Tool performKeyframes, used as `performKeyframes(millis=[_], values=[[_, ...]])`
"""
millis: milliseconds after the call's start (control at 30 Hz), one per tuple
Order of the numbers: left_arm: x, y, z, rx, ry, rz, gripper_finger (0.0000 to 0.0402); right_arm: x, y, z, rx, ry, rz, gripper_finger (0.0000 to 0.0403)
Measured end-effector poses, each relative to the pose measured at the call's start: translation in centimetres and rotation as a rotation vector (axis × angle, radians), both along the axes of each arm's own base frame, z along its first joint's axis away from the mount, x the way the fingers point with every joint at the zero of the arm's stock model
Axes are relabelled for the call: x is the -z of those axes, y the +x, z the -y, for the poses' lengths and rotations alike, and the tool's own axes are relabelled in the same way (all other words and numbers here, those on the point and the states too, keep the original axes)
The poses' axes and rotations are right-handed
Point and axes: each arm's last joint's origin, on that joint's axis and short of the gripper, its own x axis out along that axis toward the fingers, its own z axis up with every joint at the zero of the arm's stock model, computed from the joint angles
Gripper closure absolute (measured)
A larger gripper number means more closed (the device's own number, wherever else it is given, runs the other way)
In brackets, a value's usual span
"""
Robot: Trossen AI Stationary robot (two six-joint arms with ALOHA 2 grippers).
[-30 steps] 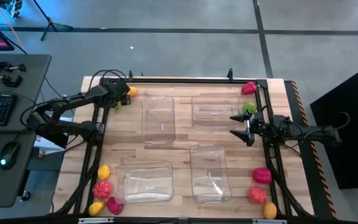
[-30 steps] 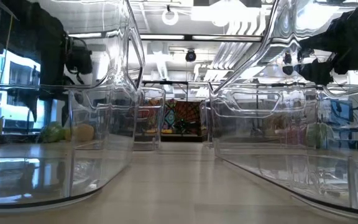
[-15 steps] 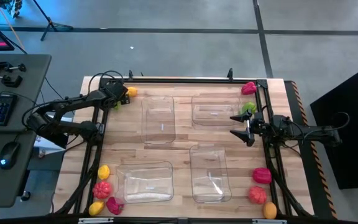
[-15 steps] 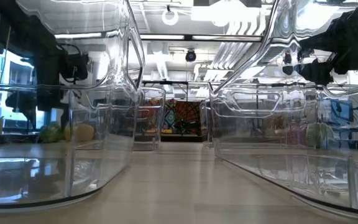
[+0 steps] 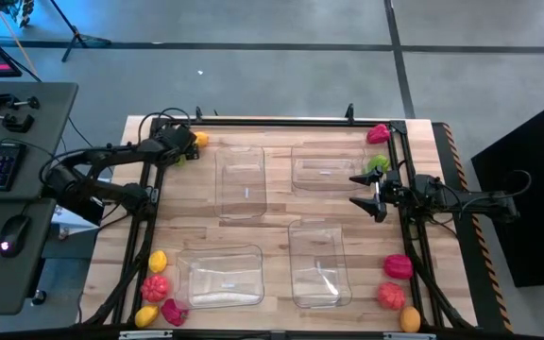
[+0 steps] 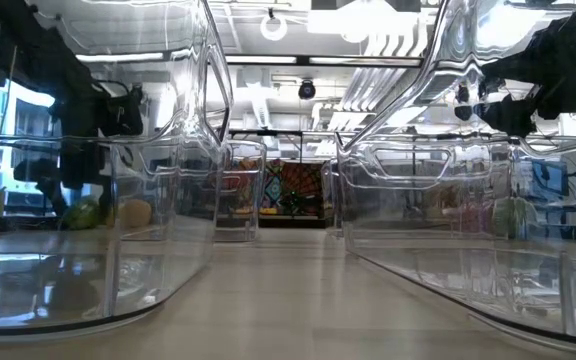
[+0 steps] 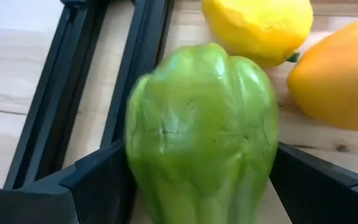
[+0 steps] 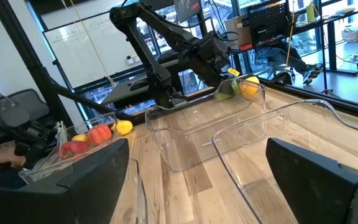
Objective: Sort produce into baskets
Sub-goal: Put the left green chayote into the top left transparent bin
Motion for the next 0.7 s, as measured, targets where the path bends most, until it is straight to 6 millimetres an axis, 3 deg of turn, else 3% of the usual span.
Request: performKeyframes(millis=[267, 367, 533, 700], values=[[0.3, 0.5, 0.1, 0.044, -0.033, 0.031, 0.0058, 0.0, 0.0, 0.0, 0.0, 0.0, 0.0, 0.0033], [-0.2, 0.5, 0.5, 0.066, -0.034, 0.048, 0.0085, 0.0, 0.0, 0.0, 0.0, 0.0, 0.0, 0.0033], [-1.2, 0.1, 0.8, 0.061, 0.001, 0.053, 0.0167, 0.0, 0.0, 0.0, -0.001, 0.0, 0.0, 0.0033], [-2.8, -0.3, 1.6, 0.101, 0.03, 0.119, 0.017, 0.0, 0.0, 0.0, -0.001, 0.0, 0.0, 0.0033]])
